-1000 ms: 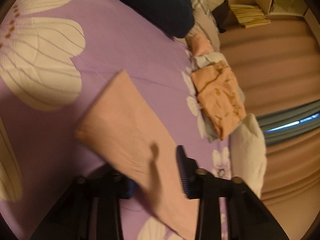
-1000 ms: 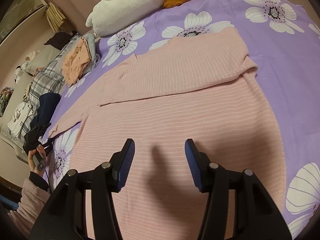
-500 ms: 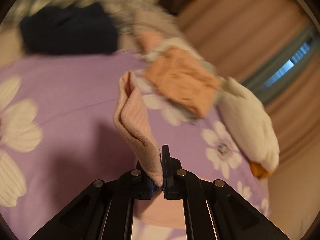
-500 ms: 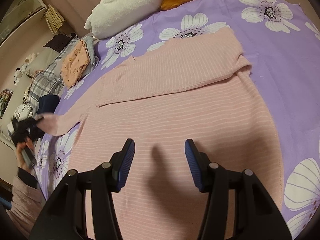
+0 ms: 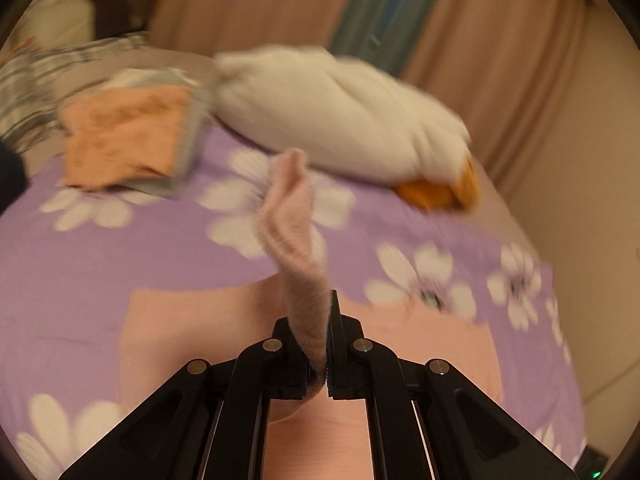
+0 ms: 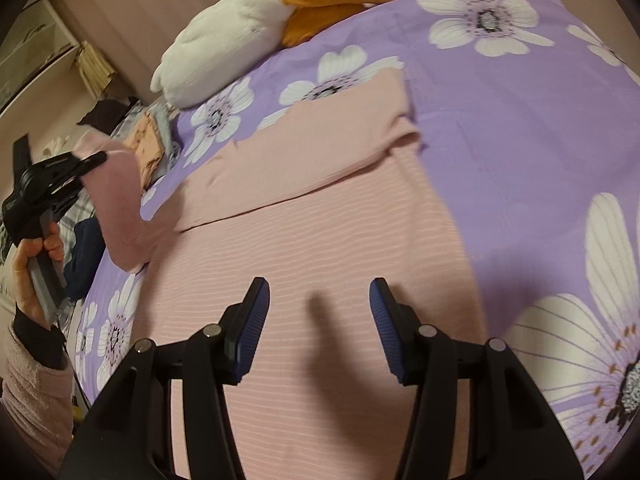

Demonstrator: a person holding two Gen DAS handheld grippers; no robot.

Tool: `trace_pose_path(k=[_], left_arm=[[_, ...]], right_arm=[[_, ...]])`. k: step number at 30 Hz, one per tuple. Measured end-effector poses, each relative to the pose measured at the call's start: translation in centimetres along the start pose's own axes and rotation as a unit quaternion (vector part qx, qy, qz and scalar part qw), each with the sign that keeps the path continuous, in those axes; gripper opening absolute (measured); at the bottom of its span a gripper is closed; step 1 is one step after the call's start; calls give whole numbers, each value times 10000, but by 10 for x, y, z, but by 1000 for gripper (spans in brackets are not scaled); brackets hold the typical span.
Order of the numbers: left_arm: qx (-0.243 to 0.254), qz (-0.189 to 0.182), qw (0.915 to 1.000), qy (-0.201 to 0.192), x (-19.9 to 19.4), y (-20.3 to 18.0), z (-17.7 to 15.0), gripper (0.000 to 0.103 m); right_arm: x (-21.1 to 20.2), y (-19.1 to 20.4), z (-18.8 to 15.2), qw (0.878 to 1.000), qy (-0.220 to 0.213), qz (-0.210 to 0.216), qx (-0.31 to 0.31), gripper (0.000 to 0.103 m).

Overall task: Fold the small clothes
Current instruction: 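Grasp the other sleeve cuff with the left gripper and lift it, then lay the held sleeve across the shirt body and open the left gripper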

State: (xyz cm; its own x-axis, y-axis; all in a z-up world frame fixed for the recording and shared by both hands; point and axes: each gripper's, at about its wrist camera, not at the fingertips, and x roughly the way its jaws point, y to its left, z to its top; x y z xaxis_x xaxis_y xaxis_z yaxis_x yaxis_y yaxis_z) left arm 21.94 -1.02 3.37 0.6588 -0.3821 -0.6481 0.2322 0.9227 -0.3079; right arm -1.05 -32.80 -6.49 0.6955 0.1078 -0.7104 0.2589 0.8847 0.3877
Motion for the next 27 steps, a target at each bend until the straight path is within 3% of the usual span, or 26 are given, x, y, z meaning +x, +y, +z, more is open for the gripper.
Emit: trace_pose_path(k=[6, 11, 12, 14, 15, 16, 22, 27], left_arm=[[839, 86, 9932, 809, 65, -71, -58, 4], [969, 158, 9873, 1252, 87, -86, -83, 5], [1012, 135, 9851, 1388, 89, -85, -86, 13], [1034, 69, 9839, 1457, 86, -89, -90, 42], [1030, 12, 9839, 1461, 82, -87, -92, 65], [1012, -27, 9852, 1386, 75, -85, -93, 71], [687, -441, 9892, 1218, 38, -56, -93, 71], [152, -351, 9949, 932, -1, 4, -88, 71]], right_arm=[[-11, -24, -3, 9996, -70, -89, 259, 53], [-16, -36, 1, 9991, -101, -24, 423, 56], [-15, -37, 2, 9989, -104, 38, 453, 56], [-15, -35, 5, 9985, -93, 192, 508, 59], [-13, -34, 8, 9981, -75, 303, 538, 60], [-11, -32, 11, 9976, -57, 408, 565, 61], [17, -7, 43, 9925, 31, 1040, 644, 61], [59, 25, 69, 9887, 329, 1345, 567, 61]])
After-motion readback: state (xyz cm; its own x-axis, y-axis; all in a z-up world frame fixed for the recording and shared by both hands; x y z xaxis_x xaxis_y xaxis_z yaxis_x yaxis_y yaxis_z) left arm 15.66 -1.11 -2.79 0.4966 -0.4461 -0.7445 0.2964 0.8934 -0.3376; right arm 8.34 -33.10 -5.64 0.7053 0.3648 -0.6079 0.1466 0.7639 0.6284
